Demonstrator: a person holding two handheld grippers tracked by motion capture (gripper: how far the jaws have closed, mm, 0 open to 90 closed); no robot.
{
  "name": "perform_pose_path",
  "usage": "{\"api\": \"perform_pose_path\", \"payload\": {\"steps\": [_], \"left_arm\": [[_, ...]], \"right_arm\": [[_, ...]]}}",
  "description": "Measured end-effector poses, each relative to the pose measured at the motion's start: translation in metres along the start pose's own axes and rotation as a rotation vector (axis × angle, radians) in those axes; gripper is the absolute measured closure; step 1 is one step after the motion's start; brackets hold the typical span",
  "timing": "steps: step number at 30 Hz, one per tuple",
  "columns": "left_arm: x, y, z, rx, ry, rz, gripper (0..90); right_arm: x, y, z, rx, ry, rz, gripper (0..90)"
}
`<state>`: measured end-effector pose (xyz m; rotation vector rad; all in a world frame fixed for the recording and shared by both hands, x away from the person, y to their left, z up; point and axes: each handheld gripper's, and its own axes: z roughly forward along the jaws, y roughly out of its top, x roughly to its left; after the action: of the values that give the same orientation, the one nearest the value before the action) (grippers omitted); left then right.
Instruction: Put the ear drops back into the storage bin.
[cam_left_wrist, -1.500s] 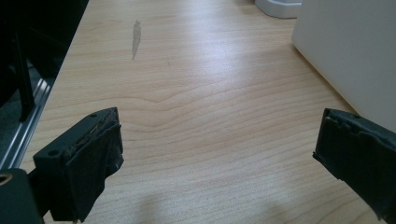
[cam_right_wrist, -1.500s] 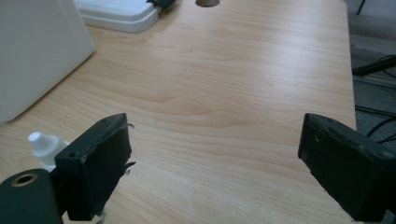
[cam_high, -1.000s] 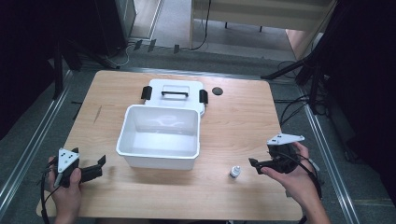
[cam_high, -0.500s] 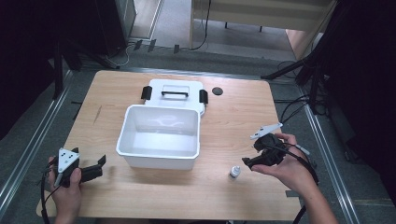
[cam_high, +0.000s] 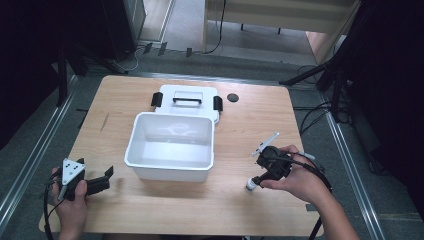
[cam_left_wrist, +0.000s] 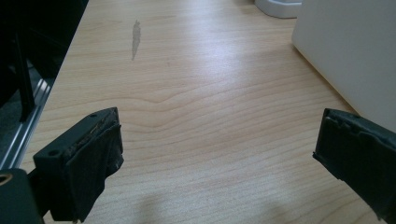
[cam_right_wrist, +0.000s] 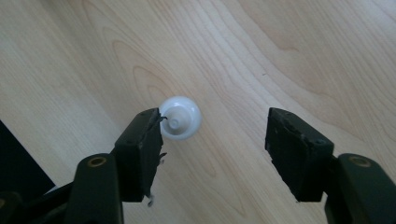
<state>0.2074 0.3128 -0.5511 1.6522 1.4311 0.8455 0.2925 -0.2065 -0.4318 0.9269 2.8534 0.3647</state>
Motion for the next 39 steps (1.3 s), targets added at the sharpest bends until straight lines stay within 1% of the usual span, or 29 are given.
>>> {"api": "perform_pose_path", "payload": {"steps": [3, 6, 8, 11, 12, 13, 14, 15, 19, 24, 28, 32, 34, 35, 39], "left_arm": [[0.000, 0.000, 0.000, 0.000, 0.001, 0.002, 1.4], [0.000, 0.000, 0.000, 0.000, 0.000, 0.001, 1.4], [0.000, 0.000, 0.000, 0.002, 0.000, 0.004, 1.4], [0.000, 0.000, 0.000, 0.003, 0.000, 0.005, 1.4], [0.000, 0.000, 0.000, 0.003, 0.000, 0.004, 1.4], [0.000, 0.000, 0.000, 0.003, 0.000, 0.004, 1.4], [0.000, 0.000, 0.000, -0.001, -0.001, 0.003, 1.4], [0.000, 0.000, 0.000, 0.000, -0.001, 0.003, 1.4], [0.000, 0.000, 0.000, 0.002, -0.002, 0.002, 1.4], [0.000, 0.000, 0.000, 0.001, -0.002, 0.003, 1.4], [0.000, 0.000, 0.000, 0.003, -0.001, 0.004, 1.4], [0.000, 0.000, 0.000, 0.003, -0.001, 0.008, 1.4], [0.000, 0.000, 0.000, 0.002, -0.001, 0.006, 1.4], [0.000, 0.000, 0.000, 0.001, -0.001, 0.005, 1.4], [0.000, 0.000, 0.000, 0.003, -0.001, 0.006, 1.4]], "right_arm": [[0.001, 0.002, 0.001, 0.012, 0.023, -0.009, 43.0], [0.003, 0.004, 0.003, 0.037, 0.054, -0.015, 48.5], [0.004, 0.006, 0.007, 0.064, 0.064, -0.020, 51.4], [0.005, 0.008, 0.013, 0.093, 0.066, -0.035, 56.2], [0.005, 0.008, 0.015, 0.101, 0.064, -0.035, 58.7], [0.005, 0.008, 0.015, 0.101, 0.064, -0.035, 58.7], [0.006, 0.010, 0.018, 0.112, 0.072, -0.031, 62.1], [0.006, 0.010, 0.020, 0.114, 0.079, -0.029, 63.4], [0.007, 0.012, 0.024, 0.141, 0.082, -0.035, 67.3], [0.009, 0.014, 0.027, 0.161, 0.074, -0.050, 69.3], [0.009, 0.015, 0.027, 0.162, 0.070, -0.047, 71.3], [0.011, 0.016, 0.027, 0.172, 0.064, -0.057, 71.9], [0.012, 0.017, 0.027, 0.171, 0.049, -0.068, 72.1], [0.012, 0.018, 0.027, 0.160, 0.021, -0.083, 72.2], [0.011, 0.022, 0.024, 0.152, -0.002, -0.094, 72.3]]}}
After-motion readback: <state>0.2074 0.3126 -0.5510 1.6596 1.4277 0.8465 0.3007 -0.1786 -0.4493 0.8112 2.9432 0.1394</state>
